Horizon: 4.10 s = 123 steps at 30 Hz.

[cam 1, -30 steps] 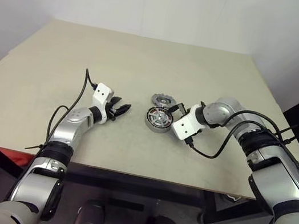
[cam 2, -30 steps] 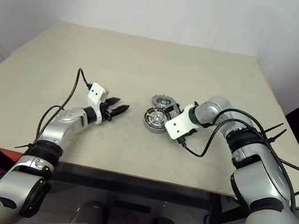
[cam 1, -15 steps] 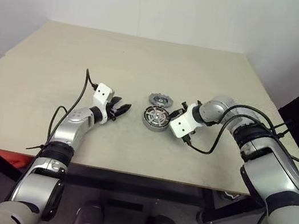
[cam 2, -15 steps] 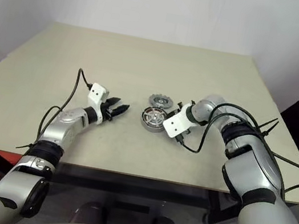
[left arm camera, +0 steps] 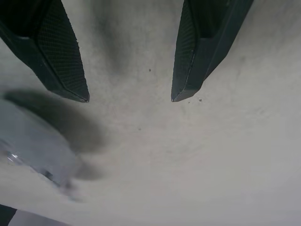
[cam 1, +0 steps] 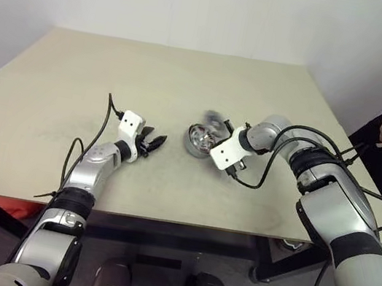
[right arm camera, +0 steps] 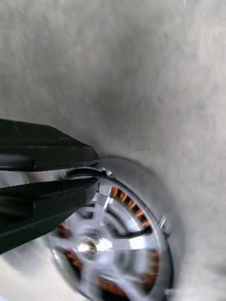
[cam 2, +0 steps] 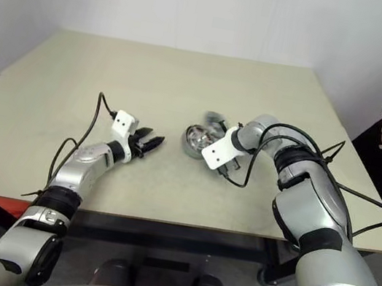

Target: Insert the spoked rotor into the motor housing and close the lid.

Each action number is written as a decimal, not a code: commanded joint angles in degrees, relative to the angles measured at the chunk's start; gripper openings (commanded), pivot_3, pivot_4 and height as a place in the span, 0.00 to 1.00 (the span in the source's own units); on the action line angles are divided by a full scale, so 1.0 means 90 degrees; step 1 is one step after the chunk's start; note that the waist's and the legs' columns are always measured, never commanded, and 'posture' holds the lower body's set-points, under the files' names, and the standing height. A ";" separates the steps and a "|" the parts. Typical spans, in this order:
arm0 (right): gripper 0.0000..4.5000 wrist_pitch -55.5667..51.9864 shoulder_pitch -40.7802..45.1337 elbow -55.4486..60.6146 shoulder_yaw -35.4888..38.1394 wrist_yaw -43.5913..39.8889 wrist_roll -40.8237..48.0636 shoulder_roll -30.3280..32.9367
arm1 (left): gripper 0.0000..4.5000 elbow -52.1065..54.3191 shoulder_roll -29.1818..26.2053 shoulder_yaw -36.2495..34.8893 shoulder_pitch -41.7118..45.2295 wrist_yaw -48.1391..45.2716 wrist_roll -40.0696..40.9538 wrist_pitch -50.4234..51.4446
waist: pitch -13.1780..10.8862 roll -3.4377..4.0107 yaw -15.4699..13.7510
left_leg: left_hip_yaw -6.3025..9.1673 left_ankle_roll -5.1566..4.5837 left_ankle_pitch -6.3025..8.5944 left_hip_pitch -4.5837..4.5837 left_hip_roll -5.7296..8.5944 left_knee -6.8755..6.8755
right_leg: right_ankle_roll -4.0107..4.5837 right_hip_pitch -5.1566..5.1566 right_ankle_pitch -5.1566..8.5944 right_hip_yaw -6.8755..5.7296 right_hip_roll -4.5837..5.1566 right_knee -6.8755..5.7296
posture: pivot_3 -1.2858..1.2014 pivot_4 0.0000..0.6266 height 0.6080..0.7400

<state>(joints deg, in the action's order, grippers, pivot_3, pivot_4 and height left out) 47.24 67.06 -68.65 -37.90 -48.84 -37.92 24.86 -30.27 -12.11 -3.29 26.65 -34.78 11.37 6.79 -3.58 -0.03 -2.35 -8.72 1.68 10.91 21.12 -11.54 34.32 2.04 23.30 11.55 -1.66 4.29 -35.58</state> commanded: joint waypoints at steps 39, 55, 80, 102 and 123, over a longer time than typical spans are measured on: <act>0.16 -0.8317 -0.1857 0.5190 0.1365 -0.1567 0.3018 -0.1598 | 0.65 0.1035 -0.0864 -0.0856 -0.0779 0.0378 0.0353 0.0182 | -0.0012 -0.0004 -0.0224 | 0.0000 0.0028 -0.0015 0.0059 -0.0015 -0.0023 | 0.0013 0.0075 0.0006 -0.0009 -0.0009 -0.0004 | 0.52 0.00 1.00; 0.62 -1.2897 -0.2821 0.8469 0.5227 0.0423 0.5330 -0.1869 | 0.65 0.0438 -0.0585 -0.0446 -0.0171 0.0086 0.0255 0.0098 | -0.0013 -0.0009 -0.0336 | 0.0001 0.0041 -0.0023 -0.0002 -0.0011 -0.0043 | 0.0009 0.0021 0.0008 -0.0001 -0.0009 0.0001 | 0.52 0.00 1.00; 0.99 -1.5527 -0.5038 0.9653 0.8881 0.5177 0.9211 -0.4113 | 0.65 -0.0882 -0.0619 -0.0017 0.0768 -0.0746 -0.0141 -0.0282 | -0.0011 0.0004 -0.0434 | 0.0001 0.0175 -0.0103 -0.0103 0.0027 -0.0256 | -0.0041 -0.0019 0.0039 0.0010 -0.0004 0.0092 | 0.52 0.00 1.00; 0.99 -1.4802 -0.5044 0.8136 0.8542 0.7363 1.1415 -0.4297 | 0.65 0.0115 -0.1322 -0.0212 0.0191 -0.0857 -0.0046 0.0294 | -0.0007 -0.0002 -0.0327 | 0.0003 0.0187 -0.0110 -0.0120 0.0018 -0.0257 | -0.0046 -0.0019 0.0041 0.0008 -0.0007 0.0090 | 0.52 0.00 1.00; 0.99 -1.2399 -0.3680 0.7097 0.7128 0.5763 1.0958 -0.3066 | 0.65 0.0139 -0.1219 -0.0149 0.0140 -0.0666 -0.0103 0.0261 | -0.0006 -0.0004 -0.0351 | -0.0003 0.0210 -0.0124 -0.0097 0.0020 -0.0254 | -0.0043 -0.0007 0.0036 0.0004 -0.0007 0.0084 | 0.52 0.00 1.00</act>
<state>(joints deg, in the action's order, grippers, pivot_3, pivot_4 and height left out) -64.87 31.47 -7.51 29.12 5.29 60.36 -2.51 -30.21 -23.03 -4.50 26.79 -40.95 10.15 9.89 -3.63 -0.07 -5.51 -8.75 3.45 9.87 20.25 -11.37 32.04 1.69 23.27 11.86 -1.64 4.20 -34.86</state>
